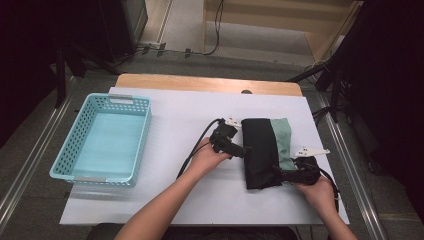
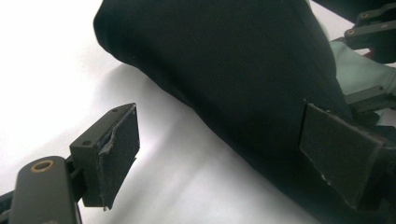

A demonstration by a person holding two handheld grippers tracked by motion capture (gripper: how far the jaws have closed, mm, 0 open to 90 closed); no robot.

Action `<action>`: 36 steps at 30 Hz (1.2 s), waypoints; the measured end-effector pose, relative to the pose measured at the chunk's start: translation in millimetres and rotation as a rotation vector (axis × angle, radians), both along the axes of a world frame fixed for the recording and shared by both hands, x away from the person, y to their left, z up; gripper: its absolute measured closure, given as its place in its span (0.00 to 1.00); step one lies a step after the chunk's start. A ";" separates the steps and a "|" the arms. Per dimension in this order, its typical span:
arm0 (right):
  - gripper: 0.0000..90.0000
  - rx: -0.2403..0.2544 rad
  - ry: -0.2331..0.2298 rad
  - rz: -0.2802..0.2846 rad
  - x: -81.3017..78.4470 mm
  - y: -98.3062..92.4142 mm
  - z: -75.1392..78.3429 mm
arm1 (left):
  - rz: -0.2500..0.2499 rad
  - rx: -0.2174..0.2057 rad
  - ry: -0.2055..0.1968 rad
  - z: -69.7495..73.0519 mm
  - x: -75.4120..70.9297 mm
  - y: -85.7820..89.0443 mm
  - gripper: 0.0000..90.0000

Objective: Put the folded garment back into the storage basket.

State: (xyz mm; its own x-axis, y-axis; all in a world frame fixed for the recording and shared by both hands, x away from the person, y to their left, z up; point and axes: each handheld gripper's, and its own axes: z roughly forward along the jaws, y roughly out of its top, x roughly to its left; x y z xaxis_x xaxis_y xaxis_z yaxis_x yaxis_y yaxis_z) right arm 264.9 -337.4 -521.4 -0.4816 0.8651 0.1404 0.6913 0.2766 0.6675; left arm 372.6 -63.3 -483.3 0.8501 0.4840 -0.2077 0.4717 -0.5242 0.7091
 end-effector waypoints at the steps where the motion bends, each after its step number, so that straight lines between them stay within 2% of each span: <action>1: 0.41 0.001 0.004 0.001 -0.3 0.3 0.4 | 0.001 0.005 0.002 -1.3 -0.1 -2.2 0.15; 4: 0.49 0.010 0.009 0.003 -0.8 1.2 1.0 | -0.008 0.021 0.009 -4.7 0.9 -6.7 0.15; 11: 0.67 0.048 0.041 0.005 -0.5 3.7 2.1 | -0.002 0.019 0.012 -9.5 3.9 -13.5 0.15; 17: 0.79 0.068 0.084 0.000 0.7 5.5 4.4 | 0.012 0.000 0.025 -15.3 7.3 -17.1 0.16; 20: 0.82 0.045 0.087 0.000 0.9 8.5 6.6 | 0.008 -0.019 0.040 -17.7 9.1 -17.4 0.17; 22: 0.83 0.040 0.098 -0.006 0.8 10.3 7.9 | 0.008 -0.038 0.066 -20.1 10.6 -17.7 0.19; 26: 0.84 0.018 0.108 -0.014 1.3 13.1 10.2 | -0.003 -0.055 0.112 -24.4 11.5 -19.2 0.31; 30: 0.85 0.014 0.117 -0.022 2.2 14.8 11.6 | 0.010 -0.053 0.119 -24.8 9.9 -21.7 0.41; 36: 0.86 0.022 0.155 -0.030 4.4 15.4 15.2 | 0.026 -0.045 0.135 -24.1 7.8 -23.4 0.70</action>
